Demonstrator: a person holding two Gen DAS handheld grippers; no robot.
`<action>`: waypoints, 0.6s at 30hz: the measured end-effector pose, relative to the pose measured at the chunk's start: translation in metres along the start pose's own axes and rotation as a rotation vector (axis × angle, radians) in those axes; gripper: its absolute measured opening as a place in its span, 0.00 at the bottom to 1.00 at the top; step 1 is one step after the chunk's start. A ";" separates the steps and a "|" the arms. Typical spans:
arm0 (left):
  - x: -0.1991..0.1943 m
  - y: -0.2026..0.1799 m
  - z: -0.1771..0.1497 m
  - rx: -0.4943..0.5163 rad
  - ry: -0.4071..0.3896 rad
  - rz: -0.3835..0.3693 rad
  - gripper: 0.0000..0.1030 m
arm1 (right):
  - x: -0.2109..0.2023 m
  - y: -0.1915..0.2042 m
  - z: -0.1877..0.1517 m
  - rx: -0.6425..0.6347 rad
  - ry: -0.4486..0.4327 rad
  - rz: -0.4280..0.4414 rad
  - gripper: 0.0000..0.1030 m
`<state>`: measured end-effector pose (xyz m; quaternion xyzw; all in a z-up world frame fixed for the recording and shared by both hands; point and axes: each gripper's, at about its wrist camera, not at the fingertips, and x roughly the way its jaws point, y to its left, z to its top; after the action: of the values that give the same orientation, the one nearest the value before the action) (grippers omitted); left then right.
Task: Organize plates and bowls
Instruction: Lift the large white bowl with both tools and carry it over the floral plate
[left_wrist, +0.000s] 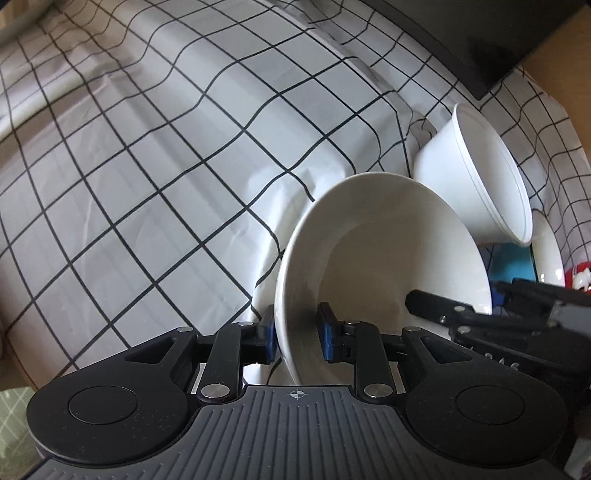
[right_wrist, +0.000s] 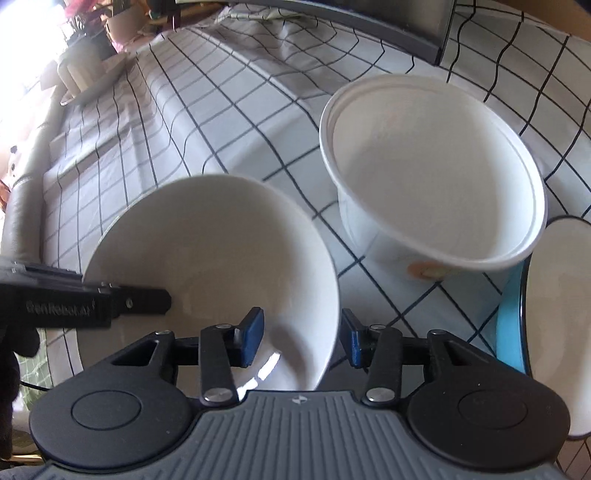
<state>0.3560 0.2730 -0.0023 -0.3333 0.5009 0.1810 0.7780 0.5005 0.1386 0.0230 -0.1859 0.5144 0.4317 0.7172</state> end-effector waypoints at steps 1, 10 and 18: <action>0.001 0.000 0.001 -0.004 0.000 0.001 0.25 | 0.001 -0.001 0.001 0.005 0.006 0.014 0.43; -0.004 0.004 -0.004 0.003 -0.007 -0.009 0.24 | 0.006 0.000 -0.003 0.069 0.028 0.029 0.42; -0.039 0.005 0.001 0.061 -0.016 0.011 0.25 | -0.023 0.014 -0.007 0.168 -0.019 0.067 0.38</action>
<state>0.3367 0.2794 0.0318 -0.3053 0.5019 0.1724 0.7907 0.4828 0.1322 0.0433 -0.1038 0.5481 0.4126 0.7202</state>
